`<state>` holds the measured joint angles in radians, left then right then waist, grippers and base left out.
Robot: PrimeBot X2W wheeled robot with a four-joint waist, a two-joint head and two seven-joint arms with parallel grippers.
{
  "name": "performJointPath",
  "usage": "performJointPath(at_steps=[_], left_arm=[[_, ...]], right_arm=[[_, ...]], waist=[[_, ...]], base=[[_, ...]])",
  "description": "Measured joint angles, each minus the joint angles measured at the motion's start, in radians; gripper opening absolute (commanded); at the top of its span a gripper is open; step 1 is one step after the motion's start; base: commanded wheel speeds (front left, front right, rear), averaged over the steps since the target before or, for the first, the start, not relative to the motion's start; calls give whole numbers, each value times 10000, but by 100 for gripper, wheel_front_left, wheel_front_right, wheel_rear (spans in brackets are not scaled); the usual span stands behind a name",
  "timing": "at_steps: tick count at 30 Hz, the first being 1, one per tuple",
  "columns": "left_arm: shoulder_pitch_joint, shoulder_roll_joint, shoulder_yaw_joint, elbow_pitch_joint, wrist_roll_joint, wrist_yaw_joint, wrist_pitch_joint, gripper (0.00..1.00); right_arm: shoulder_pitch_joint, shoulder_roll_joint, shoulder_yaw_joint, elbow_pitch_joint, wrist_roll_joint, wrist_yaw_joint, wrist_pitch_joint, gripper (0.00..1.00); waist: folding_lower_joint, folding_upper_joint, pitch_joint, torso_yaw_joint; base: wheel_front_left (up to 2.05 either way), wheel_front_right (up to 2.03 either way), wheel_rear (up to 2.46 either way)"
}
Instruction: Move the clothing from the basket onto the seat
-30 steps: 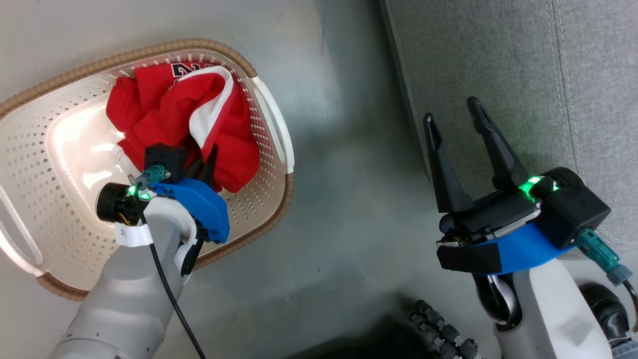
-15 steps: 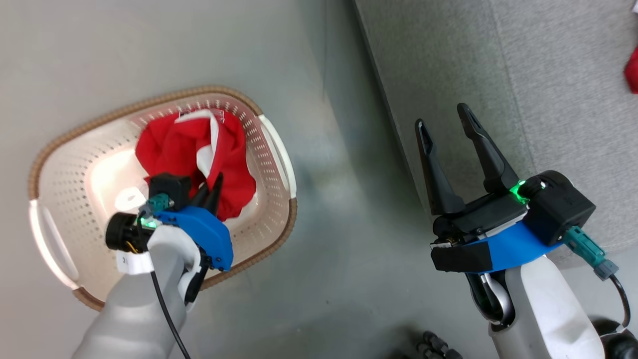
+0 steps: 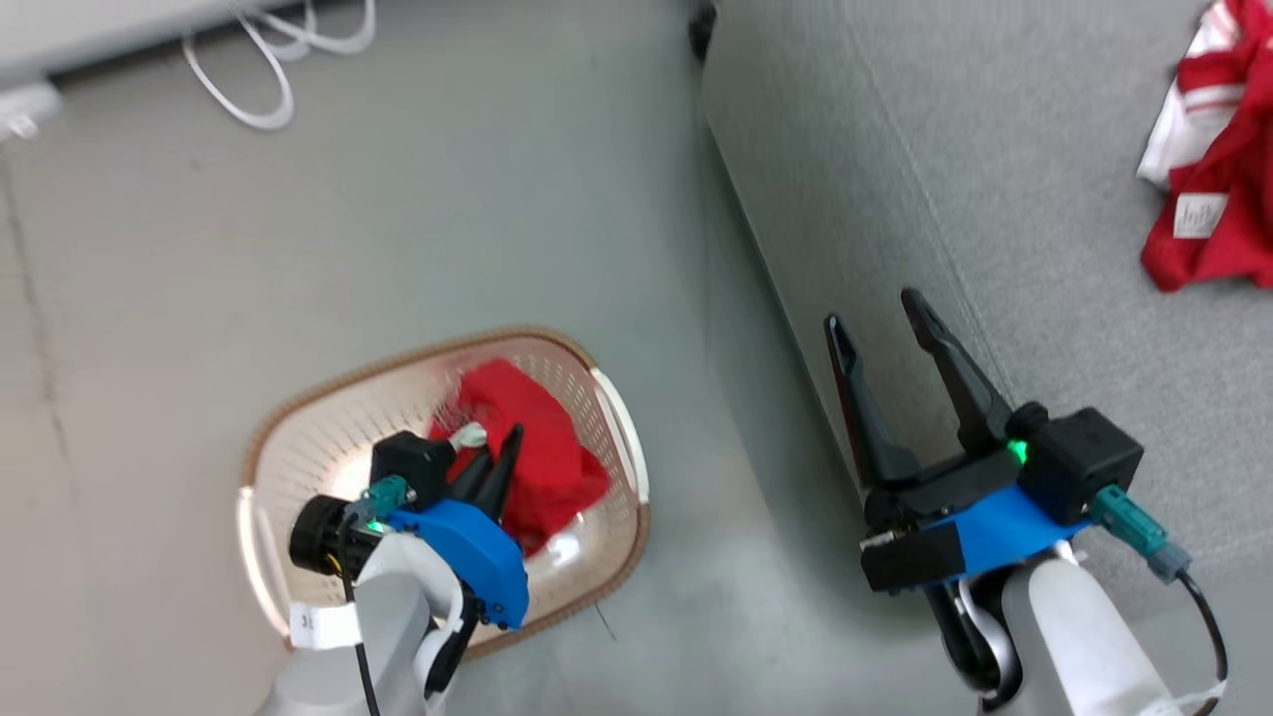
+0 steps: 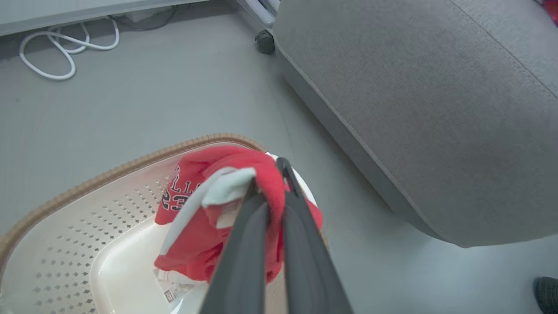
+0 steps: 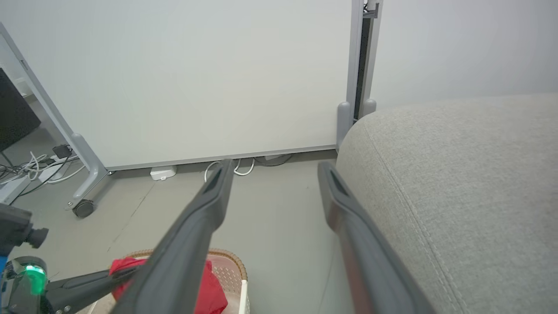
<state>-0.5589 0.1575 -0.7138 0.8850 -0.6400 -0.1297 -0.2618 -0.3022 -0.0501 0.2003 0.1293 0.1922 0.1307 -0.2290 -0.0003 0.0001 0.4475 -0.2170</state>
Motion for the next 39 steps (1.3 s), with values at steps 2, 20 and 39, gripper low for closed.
performJointPath(at_steps=[2,20,39], left_arm=[[165,-4,-67,-196,54,0,2,0],[-559,-422,-2111,-1089,-314,0,174,0],[-3224,-1030,-3290,-1772,-1722,-2,767,0]], right_arm=[[205,0,-38,67,-25,0,90,100],[2220,0,-545,6,84,0,838,100],[2742,-2,-489,-443,92,0,1310,100]], waist=[[0,0,-496,137],[-1,0,-3846,1879],[2,0,-4743,2739]], base=[[0,0,0],[0,0,0],[0,0,0]])
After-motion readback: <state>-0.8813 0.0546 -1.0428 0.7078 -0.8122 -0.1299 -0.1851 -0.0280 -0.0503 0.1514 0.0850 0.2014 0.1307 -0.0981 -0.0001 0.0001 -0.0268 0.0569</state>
